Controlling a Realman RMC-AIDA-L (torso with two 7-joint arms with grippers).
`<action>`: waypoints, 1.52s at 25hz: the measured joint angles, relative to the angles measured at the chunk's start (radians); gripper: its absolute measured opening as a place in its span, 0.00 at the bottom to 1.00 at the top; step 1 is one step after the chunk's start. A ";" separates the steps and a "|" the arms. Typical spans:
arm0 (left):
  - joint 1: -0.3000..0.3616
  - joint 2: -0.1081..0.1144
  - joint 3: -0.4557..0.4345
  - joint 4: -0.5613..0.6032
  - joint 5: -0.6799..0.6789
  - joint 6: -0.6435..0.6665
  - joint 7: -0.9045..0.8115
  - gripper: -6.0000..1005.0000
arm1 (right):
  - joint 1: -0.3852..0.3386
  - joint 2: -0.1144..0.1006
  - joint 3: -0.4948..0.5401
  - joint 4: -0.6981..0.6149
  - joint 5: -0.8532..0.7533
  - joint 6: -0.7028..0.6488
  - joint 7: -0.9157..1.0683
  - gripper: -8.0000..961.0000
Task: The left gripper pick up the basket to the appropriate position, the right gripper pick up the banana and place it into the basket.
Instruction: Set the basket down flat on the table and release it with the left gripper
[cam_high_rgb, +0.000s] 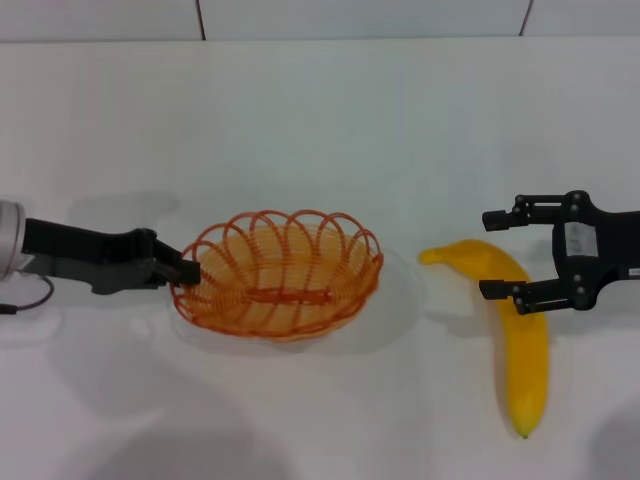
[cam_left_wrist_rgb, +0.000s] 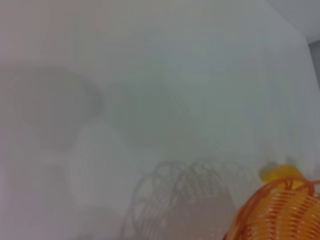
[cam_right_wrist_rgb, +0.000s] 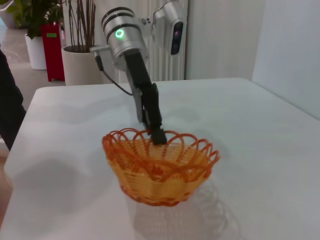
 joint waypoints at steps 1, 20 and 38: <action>0.000 0.000 0.000 -0.005 0.000 -0.001 0.000 0.07 | 0.000 0.000 0.000 0.000 0.001 0.000 0.000 0.82; 0.007 0.000 -0.009 -0.008 -0.009 -0.001 0.001 0.08 | 0.001 0.004 0.001 0.000 0.001 0.000 0.000 0.82; 0.010 -0.001 -0.007 -0.021 -0.011 0.000 0.006 0.08 | 0.001 0.004 0.002 0.000 0.001 0.000 0.000 0.82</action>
